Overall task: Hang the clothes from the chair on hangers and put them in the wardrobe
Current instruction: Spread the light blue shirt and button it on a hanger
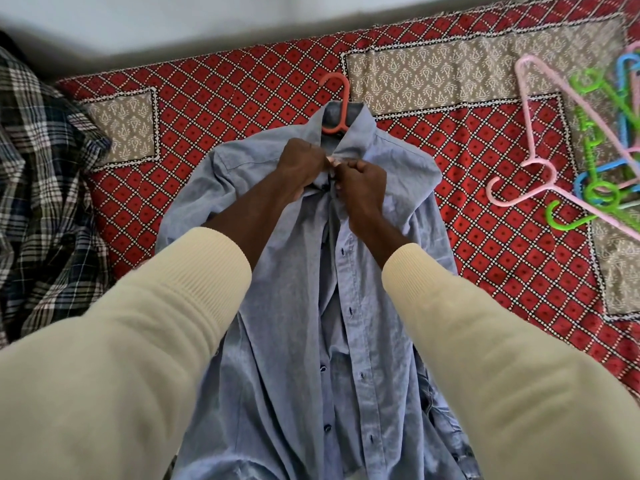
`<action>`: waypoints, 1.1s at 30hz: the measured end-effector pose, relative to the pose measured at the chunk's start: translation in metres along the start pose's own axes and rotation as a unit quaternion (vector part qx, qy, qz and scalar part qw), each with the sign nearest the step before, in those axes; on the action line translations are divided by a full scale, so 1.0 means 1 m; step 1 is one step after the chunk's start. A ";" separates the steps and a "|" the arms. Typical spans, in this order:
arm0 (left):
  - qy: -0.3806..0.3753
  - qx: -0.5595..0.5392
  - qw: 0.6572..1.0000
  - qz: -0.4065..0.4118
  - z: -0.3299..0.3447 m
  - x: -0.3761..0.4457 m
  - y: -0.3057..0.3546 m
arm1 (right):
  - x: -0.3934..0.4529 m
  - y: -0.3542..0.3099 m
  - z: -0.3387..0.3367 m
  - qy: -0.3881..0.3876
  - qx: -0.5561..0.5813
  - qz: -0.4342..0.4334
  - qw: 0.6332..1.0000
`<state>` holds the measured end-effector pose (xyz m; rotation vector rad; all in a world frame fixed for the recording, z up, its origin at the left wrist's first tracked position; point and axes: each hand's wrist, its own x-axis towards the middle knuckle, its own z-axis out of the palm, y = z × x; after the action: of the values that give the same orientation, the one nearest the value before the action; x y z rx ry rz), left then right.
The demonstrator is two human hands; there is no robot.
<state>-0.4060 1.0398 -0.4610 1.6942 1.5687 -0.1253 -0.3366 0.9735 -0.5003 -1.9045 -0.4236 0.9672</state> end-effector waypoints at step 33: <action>0.332 -0.239 0.910 0.075 0.028 -0.031 -0.034 | -0.016 0.021 -0.017 0.045 -0.100 -0.139 0.984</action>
<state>-0.4306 0.9950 -0.4788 1.5136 1.7303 0.9332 -0.3360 0.9422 -0.5067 -1.9925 -0.7337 0.6728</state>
